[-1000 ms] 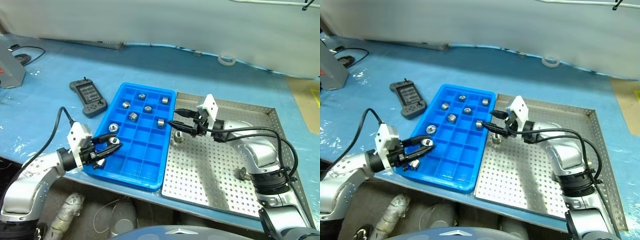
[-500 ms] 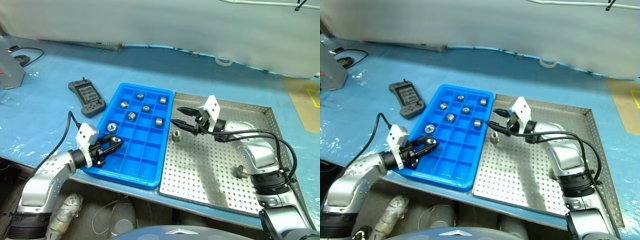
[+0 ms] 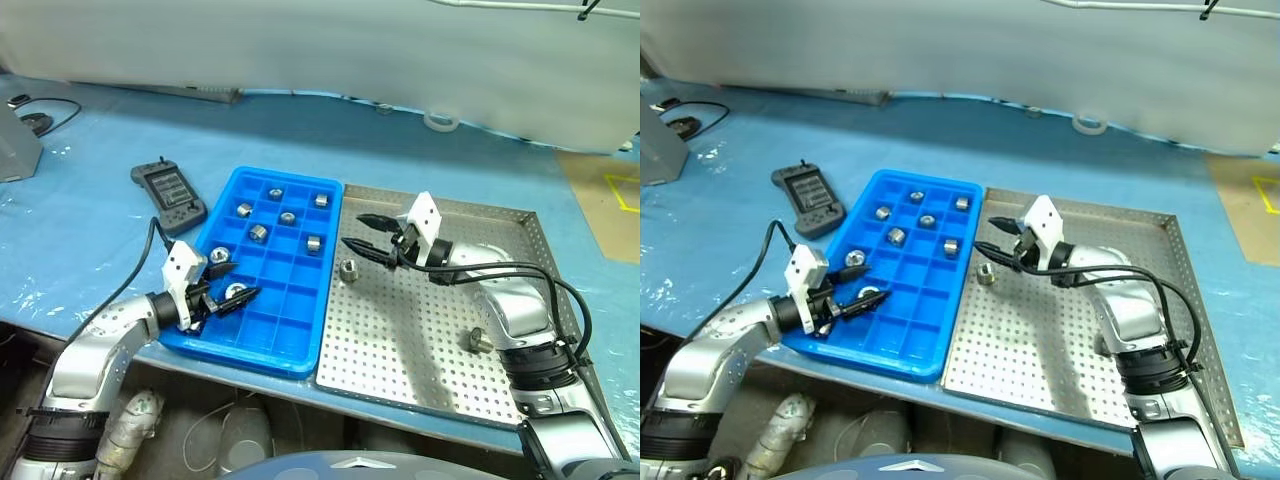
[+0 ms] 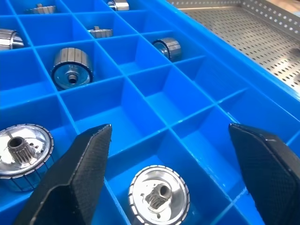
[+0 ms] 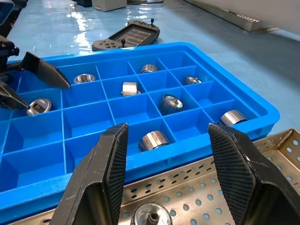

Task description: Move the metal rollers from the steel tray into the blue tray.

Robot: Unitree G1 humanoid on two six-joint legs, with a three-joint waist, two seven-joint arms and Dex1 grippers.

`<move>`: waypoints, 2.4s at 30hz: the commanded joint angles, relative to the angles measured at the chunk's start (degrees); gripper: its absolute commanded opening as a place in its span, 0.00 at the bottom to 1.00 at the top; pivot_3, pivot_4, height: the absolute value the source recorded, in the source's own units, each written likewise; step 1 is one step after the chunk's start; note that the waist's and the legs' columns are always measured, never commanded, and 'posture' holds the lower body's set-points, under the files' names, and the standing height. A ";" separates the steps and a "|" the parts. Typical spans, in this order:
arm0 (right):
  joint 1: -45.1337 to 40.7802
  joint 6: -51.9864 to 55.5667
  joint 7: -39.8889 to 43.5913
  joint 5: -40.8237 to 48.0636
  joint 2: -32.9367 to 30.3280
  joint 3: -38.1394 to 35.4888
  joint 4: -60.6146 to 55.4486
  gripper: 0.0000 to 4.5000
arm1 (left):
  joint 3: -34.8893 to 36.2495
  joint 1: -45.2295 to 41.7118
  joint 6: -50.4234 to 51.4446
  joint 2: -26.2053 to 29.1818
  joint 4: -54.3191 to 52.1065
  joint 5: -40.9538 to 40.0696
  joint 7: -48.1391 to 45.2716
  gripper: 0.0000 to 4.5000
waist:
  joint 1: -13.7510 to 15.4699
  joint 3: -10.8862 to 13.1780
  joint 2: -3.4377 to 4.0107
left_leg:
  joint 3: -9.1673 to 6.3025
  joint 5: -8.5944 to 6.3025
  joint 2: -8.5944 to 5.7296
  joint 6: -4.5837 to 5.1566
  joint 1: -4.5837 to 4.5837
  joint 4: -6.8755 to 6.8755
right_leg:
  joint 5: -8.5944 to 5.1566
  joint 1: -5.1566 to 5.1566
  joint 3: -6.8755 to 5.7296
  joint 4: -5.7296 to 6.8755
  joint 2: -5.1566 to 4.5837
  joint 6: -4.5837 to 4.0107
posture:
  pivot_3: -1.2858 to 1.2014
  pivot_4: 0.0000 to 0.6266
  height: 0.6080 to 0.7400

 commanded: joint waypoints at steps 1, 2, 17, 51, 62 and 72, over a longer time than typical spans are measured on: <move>-0.08 -0.46 0.15 1.26 -0.29 -1.89 -1.82 0.63 | 2.80 -6.22 3.03 0.78 -3.32 -5.83 -0.91 0.90 | 0.08 0.01 0.02 | 0.00 0.02 -0.01 -0.03 -0.02 0.01 | 0.00 0.00 -0.01 0.03 0.00 -0.01 | 0.55 0.24 1.00; -0.01 -0.35 0.20 1.48 -0.40 -2.17 -1.82 0.63 | 2.90 -7.32 3.74 0.78 -3.64 -6.70 -0.90 0.90 | 0.04 0.01 0.01 | 0.00 0.03 -0.01 -0.05 -0.03 0.03 | 0.00 0.00 -0.01 0.07 0.00 -0.01 | 0.55 0.24 1.00; 16.46 2.56 -5.70 3.33 -7.48 -15.93 -13.49 0.63 | -16.75 -34.54 -7.89 -11.49 19.99 4.73 -13.98 0.90 | -2.08 -0.11 0.03 | 0.03 -0.05 -0.12 0.12 -0.03 0.15 | 0.01 0.01 0.21 0.09 0.05 -0.02 | 0.45 0.24 1.00; -0.85 -13.40 9.11 -6.42 0.79 5.38 19.94 0.63 | 1.57 -4.99 -4.04 6.34 -5.25 -2.02 -11.79 0.90 | 0.16 -0.04 0.28 | 0.05 -0.28 -0.07 0.43 -0.24 0.25 | -0.06 0.03 -0.10 0.00 -0.18 -0.20 | 0.59 0.24 1.00; 1.18 -12.74 6.02 -9.31 4.69 5.94 19.98 0.63 | -0.88 -7.96 -2.60 6.73 -4.95 -1.84 -10.96 0.90 | -0.04 -0.09 0.19 | 0.04 -0.07 0.08 0.08 -0.12 0.20 | -0.05 -0.05 -0.10 0.12 0.00 -0.18 | 0.58 0.24 1.00; 4.15 -7.40 3.85 -7.93 1.59 2.85 11.91 0.35 | -2.57 -11.67 -3.11 6.31 -1.67 -1.58 -11.76 0.91 | -0.18 -0.11 0.16 | 0.05 -0.07 0.06 0.07 -0.09 0.16 | -0.05 -0.04 -0.07 0.09 -0.01 -0.17 | 0.56 0.24 1.00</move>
